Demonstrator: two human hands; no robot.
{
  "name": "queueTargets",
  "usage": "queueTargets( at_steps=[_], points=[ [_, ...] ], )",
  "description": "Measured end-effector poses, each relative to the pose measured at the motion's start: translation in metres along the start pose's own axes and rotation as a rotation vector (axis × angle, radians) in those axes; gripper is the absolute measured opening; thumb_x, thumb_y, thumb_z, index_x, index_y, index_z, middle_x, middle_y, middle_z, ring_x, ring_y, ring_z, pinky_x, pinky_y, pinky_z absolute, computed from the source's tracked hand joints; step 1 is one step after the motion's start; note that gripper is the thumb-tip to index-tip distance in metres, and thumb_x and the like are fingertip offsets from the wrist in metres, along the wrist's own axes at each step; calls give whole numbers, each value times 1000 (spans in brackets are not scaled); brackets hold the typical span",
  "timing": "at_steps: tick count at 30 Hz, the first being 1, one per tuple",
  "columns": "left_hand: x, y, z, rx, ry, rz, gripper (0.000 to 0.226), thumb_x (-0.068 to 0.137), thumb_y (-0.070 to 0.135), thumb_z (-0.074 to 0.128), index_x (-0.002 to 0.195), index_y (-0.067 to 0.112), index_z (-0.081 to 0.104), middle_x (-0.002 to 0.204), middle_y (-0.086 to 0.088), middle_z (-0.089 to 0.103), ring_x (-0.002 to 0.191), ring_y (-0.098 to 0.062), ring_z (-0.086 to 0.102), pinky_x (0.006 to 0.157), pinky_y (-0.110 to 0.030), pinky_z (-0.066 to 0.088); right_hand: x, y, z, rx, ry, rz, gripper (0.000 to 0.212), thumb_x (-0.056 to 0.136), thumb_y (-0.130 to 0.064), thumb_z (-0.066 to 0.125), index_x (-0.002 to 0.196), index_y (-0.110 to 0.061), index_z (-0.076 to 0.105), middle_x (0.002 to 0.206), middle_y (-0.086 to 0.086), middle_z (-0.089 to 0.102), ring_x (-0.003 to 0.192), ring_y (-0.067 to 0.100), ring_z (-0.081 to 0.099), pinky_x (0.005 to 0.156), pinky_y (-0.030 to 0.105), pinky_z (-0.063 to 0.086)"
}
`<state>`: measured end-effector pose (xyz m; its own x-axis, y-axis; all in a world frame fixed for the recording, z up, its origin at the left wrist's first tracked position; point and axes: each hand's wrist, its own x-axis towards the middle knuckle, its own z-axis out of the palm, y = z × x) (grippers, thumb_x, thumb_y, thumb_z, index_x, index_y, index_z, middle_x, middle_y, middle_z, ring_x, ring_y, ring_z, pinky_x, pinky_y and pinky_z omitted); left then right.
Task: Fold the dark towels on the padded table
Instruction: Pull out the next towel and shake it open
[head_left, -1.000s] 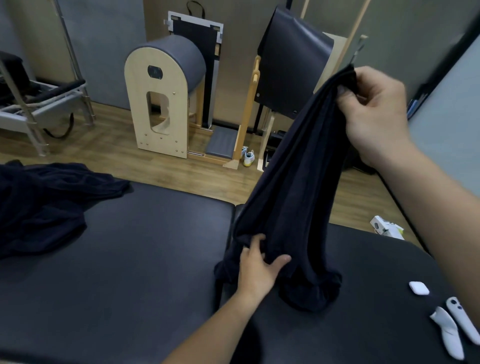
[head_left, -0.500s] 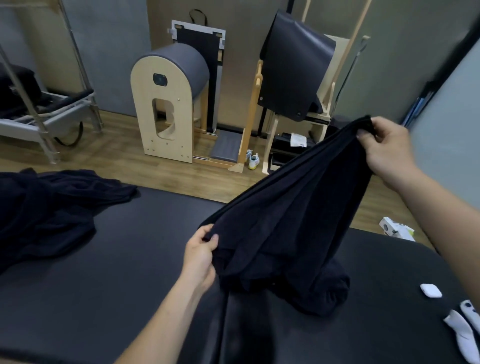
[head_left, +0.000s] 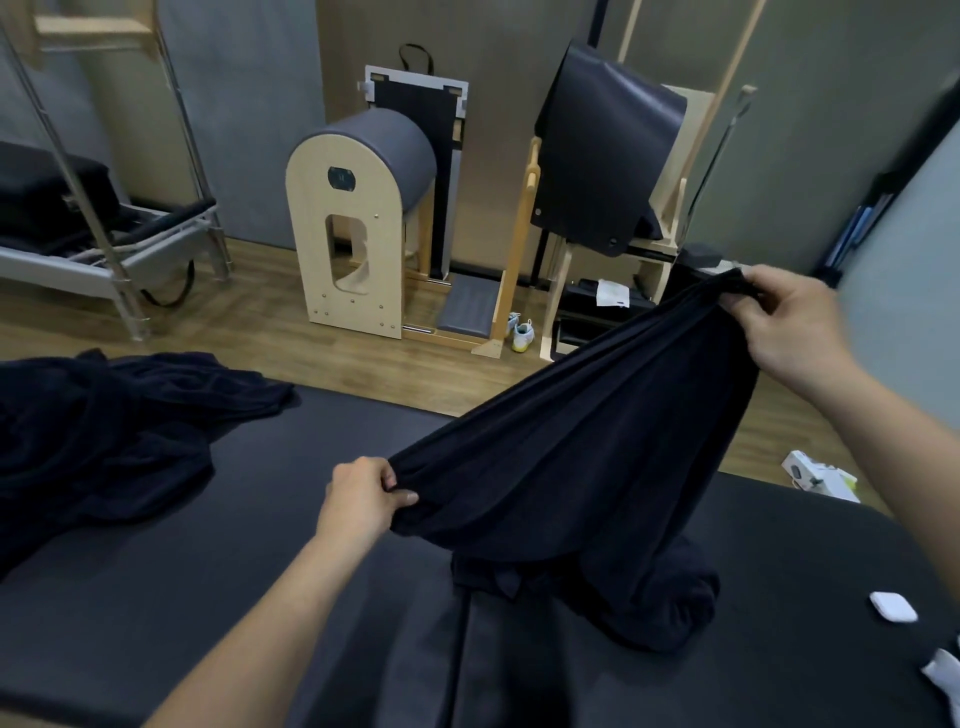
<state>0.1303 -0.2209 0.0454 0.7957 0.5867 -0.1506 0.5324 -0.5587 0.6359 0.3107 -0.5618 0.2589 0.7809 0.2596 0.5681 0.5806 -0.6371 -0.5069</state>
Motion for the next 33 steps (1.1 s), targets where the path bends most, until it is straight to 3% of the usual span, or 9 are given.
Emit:
queueTargets(
  at_steps=[4,9,13,17,22,26,29,31,33],
  points=[
    [2,-14,-7,-118,-76,-95,30,79,19,82,60,6,64,66,-10,68,58,-26,67,54,-33,57,-2,-15,-5,-30,-66,-18,38,92,-14,65,89,-52,67,84,-40,63,83,2,58,79,19,44],
    [-5,-19,1,-338,-199,-151,9,82,-2,70,85,-3,61,69,-18,70,52,-26,68,55,-40,61,-3,-13,-10,42,-107,-38,49,92,-8,64,85,-57,66,94,-11,71,98,20,66,93,40,50],
    [-16,-21,38,-94,-258,43,24,77,6,68,87,17,50,82,-3,65,68,-23,64,63,-39,59,0,-30,-12,124,-186,-83,58,93,-2,63,86,-60,66,93,-32,69,93,-3,64,93,19,49],
    [-36,-15,75,-4,-330,255,46,83,21,71,114,34,39,82,8,58,77,-13,57,70,-33,52,-5,-51,-17,186,-233,-151,58,93,0,61,86,-57,68,87,-33,68,84,-9,63,80,9,46],
    [-61,-5,109,-203,-340,350,83,88,14,69,148,42,19,84,16,56,67,-5,55,67,-14,49,-8,-54,-18,208,-213,-187,49,93,-1,61,87,-49,70,89,-29,70,86,-5,64,81,13,49],
    [-59,-9,110,-279,-176,311,105,85,14,73,147,46,-6,81,15,58,68,-6,58,66,-8,46,-11,-51,-22,169,-199,-201,36,93,-2,61,96,-37,68,95,-29,70,97,9,66,92,25,51],
    [-54,-16,108,-263,-195,327,89,86,15,73,137,65,20,75,13,55,63,-5,55,63,-11,48,-15,-51,-23,143,-188,-198,41,93,-2,62,93,-42,68,92,-32,69,92,0,65,87,19,50],
    [-52,-18,110,-238,-202,345,66,85,16,73,122,59,38,72,11,52,58,-6,51,63,-23,54,-16,-52,-24,142,-196,-181,48,92,-2,63,89,-49,68,89,-33,68,86,-7,63,82,12,47],
    [-49,-16,109,-218,-208,323,65,87,16,72,131,50,38,73,11,53,58,-7,51,59,-20,52,-16,-52,-25,141,-190,-168,47,93,-2,63,90,-49,68,89,-33,68,85,-8,63,81,11,47]
  ],
)
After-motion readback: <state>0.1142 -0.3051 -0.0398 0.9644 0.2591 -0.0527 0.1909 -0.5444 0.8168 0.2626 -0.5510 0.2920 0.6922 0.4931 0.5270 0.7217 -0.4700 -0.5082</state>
